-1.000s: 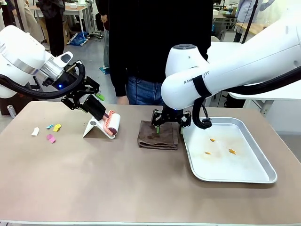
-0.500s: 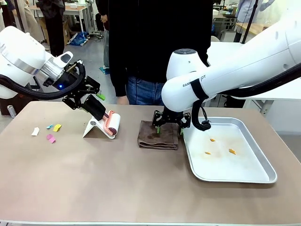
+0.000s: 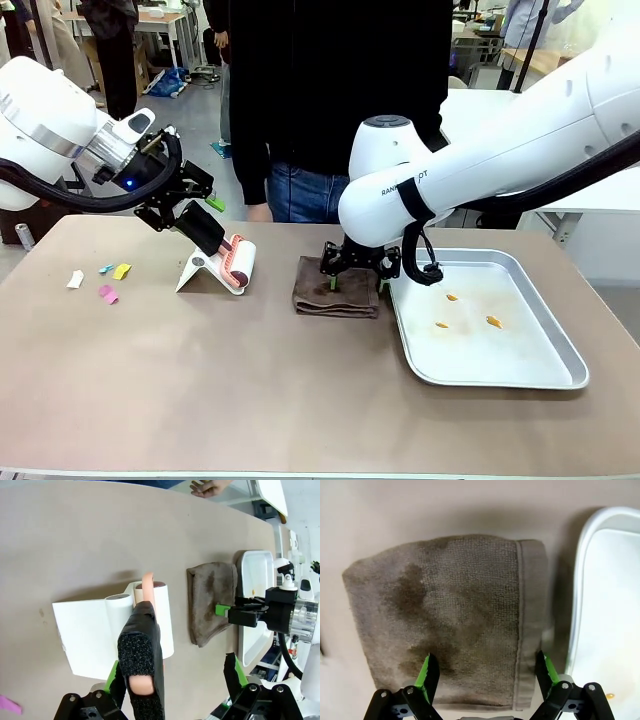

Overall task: Clean the surface of the table.
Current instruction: Hold the Lint Roller with your left hand and the towel with your right hand.

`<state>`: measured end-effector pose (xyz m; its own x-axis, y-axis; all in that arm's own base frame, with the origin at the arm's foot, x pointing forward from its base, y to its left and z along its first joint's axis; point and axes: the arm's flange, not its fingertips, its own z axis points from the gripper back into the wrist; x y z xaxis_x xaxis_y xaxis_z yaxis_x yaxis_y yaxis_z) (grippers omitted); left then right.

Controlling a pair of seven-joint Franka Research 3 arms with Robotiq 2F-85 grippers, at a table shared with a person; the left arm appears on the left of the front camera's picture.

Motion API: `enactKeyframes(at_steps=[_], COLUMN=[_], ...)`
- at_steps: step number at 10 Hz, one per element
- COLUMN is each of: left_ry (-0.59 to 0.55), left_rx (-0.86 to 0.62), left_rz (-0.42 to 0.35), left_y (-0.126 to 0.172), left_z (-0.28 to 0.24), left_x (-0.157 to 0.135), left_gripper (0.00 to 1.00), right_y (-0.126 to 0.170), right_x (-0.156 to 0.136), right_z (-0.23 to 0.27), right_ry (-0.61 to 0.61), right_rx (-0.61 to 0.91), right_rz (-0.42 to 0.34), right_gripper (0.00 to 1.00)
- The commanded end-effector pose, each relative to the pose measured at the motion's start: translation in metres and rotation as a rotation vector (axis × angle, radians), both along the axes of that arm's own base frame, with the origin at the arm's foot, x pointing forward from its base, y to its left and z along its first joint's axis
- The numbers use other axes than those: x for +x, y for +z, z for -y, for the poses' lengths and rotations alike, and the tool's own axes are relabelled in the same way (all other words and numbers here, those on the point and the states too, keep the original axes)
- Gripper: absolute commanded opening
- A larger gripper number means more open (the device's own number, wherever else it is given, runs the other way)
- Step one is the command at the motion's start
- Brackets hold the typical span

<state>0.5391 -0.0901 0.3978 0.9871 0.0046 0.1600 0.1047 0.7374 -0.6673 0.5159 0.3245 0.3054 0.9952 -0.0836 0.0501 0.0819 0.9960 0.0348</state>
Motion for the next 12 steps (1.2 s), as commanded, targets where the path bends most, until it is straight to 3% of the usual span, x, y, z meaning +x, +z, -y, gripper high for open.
enactKeyframes(at_steps=[1, 9, 11, 12], left_ry=[-0.013, -0.052, -0.056, -0.051], left_rx=[-0.02, 0.054, 0.085, 0.107], left_rz=[0.034, 0.007, 0.015, 0.03], left_y=[-0.0008, -0.0001, 0.0002, 0.0012], left_z=[-0.001, 0.0009, 0.0002, -0.0004], left_x=[-0.0063, -0.0092, -0.0094, -0.0092], left_gripper=[1.0, 1.0, 1.0, 0.6], right_y=[0.0009, -0.0006, -0.0007, -0.001], right_x=[0.0034, 0.0039, 0.0035, 0.0032], right_z=[-0.0063, -0.0071, -0.0074, -0.0072], right_ry=[-0.03, -0.018, -0.003, -0.003], right_rx=[-0.008, -0.014, -0.022, -0.028], right_rz=[0.015, -0.001, -0.007, -0.012], right_gripper=[1.0, 0.97, 0.38, 0.1])
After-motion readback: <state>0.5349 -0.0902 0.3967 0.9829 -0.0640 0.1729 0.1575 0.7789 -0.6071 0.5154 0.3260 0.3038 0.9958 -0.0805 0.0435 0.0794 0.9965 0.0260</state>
